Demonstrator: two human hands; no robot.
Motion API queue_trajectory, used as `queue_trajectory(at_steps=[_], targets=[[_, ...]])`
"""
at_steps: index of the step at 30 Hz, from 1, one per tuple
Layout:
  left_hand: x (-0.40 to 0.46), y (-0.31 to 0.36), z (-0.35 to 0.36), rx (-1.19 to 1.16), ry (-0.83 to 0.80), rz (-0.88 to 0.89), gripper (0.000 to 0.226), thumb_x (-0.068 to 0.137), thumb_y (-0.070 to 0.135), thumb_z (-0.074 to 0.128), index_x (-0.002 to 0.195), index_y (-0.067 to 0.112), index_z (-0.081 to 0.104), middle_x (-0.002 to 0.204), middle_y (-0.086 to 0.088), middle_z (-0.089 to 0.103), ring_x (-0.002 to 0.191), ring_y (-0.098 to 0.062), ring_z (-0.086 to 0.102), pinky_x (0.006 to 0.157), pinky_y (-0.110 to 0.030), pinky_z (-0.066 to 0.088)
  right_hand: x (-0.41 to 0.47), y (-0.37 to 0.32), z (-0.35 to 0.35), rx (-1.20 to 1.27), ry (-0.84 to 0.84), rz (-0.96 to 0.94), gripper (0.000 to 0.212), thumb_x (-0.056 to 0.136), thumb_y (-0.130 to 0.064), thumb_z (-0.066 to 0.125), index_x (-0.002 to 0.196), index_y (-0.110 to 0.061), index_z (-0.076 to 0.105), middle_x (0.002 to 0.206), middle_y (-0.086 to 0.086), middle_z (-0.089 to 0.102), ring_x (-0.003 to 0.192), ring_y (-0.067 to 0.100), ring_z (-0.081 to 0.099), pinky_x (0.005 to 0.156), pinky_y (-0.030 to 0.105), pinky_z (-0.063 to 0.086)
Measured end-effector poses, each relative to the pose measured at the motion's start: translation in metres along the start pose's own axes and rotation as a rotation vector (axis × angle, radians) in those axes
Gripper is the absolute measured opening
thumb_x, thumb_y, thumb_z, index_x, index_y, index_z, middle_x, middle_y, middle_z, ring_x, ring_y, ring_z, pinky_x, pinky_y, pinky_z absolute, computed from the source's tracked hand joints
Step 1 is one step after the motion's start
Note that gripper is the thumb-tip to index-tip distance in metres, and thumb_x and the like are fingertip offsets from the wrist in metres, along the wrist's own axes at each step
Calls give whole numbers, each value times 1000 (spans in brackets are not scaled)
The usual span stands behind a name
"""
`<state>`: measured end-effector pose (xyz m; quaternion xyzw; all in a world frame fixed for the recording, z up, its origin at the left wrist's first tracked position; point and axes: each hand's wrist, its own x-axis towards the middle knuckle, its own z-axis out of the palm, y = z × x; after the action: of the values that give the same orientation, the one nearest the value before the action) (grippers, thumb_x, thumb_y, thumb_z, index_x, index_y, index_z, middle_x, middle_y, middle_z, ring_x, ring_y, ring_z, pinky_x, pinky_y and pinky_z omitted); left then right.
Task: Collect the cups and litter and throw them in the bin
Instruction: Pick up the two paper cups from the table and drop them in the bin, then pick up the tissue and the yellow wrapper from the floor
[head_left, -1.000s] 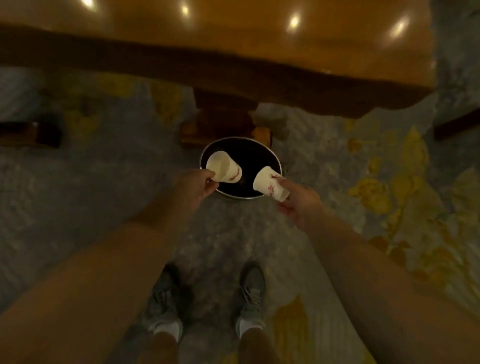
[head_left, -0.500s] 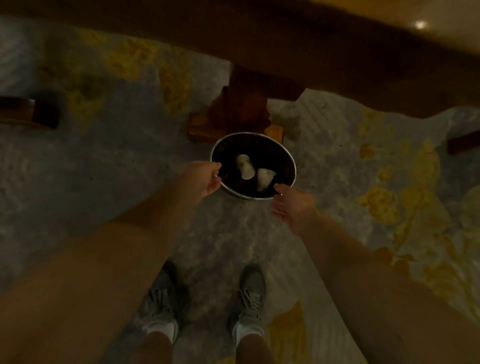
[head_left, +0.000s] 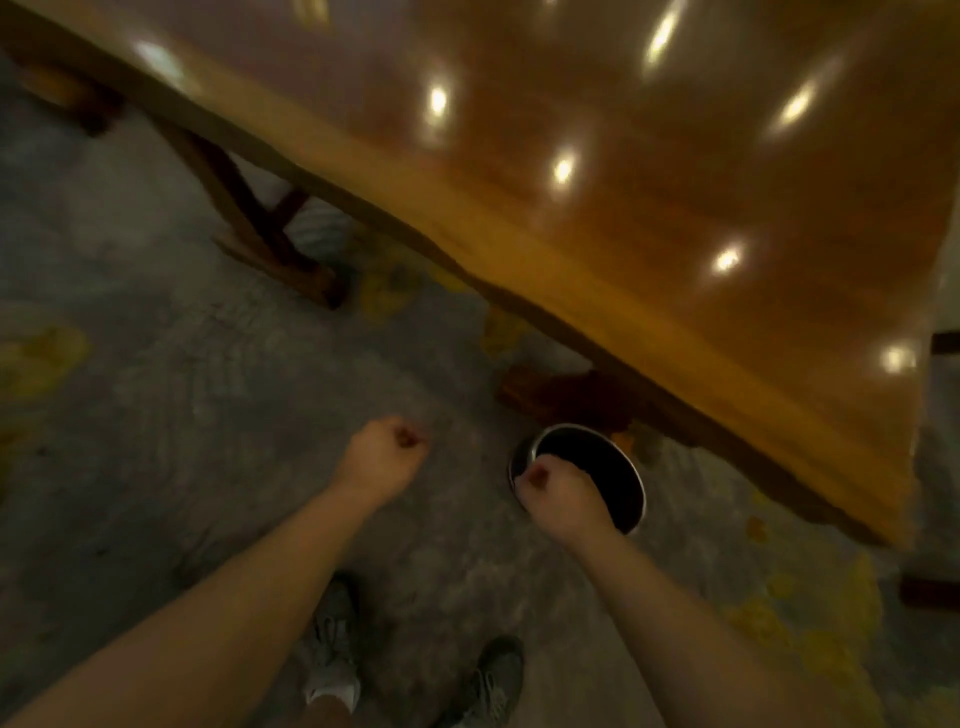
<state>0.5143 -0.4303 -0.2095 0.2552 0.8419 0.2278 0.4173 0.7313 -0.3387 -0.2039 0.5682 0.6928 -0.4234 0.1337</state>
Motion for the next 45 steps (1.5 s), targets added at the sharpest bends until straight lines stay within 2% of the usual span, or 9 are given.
queue_trajectory(at_steps=[2,5,9,15,20,24,29,36,45], targets=[[-23,-7,-55,96,77,56,6,83,26,74,79,25,70,80,2,71,82,-17,68,67,-22,43,-20,-53,-7,-96,-19,-101,18,93,-39,60,89,-22,65,86,1,71,86,24,67,77,40,55],[-53,-23,-137,143,148,10,10,82,34,74,78,28,67,77,8,69,80,-15,69,68,-26,51,-51,-134,-11,-248,-44,-222,17,93,-40,60,89,-24,64,86,-3,69,84,19,66,70,36,53],[-91,-43,-238,162,248,-18,13,82,38,72,87,26,71,88,6,73,86,-16,68,76,-34,56,-89,-232,-13,-408,-36,-352,19,95,-38,60,94,-20,66,94,0,70,90,21,66,78,37,55],[-128,-80,-374,128,344,-21,16,84,41,68,90,26,70,92,6,72,89,-16,67,78,-34,56,-130,-365,4,-539,-12,-476,14,96,-39,60,96,-25,65,90,-7,67,83,12,65,79,38,59],[-146,-109,-468,116,414,-21,13,83,41,68,85,29,68,89,8,71,87,-14,66,76,-35,56,-145,-462,36,-585,27,-614,12,95,-41,61,90,-30,63,83,-10,64,75,6,62,73,35,59],[-144,-123,-526,108,509,-39,14,83,42,70,86,28,68,88,10,71,84,-12,65,69,-28,50,-145,-526,54,-583,15,-728,11,95,-41,61,93,-30,64,87,-10,66,78,6,63,73,31,59],[-116,-132,-578,45,592,-82,16,83,42,72,88,28,69,88,10,70,84,-12,65,75,-31,55,-123,-596,66,-569,-18,-824,13,95,-39,61,99,-27,66,94,-9,66,84,8,64,78,32,59],[-22,-109,-658,88,679,-103,15,81,41,74,82,27,68,82,11,70,78,-11,65,72,-31,56,-40,-713,61,-576,-124,-894,16,96,-38,61,104,-26,67,100,-8,67,90,8,65,86,35,58],[115,-64,-757,145,645,-93,17,81,44,70,85,28,69,82,11,69,78,-10,65,71,-32,57,62,-864,25,-698,-215,-889,21,98,-35,58,109,-21,68,105,-1,70,96,16,67,88,39,58]])
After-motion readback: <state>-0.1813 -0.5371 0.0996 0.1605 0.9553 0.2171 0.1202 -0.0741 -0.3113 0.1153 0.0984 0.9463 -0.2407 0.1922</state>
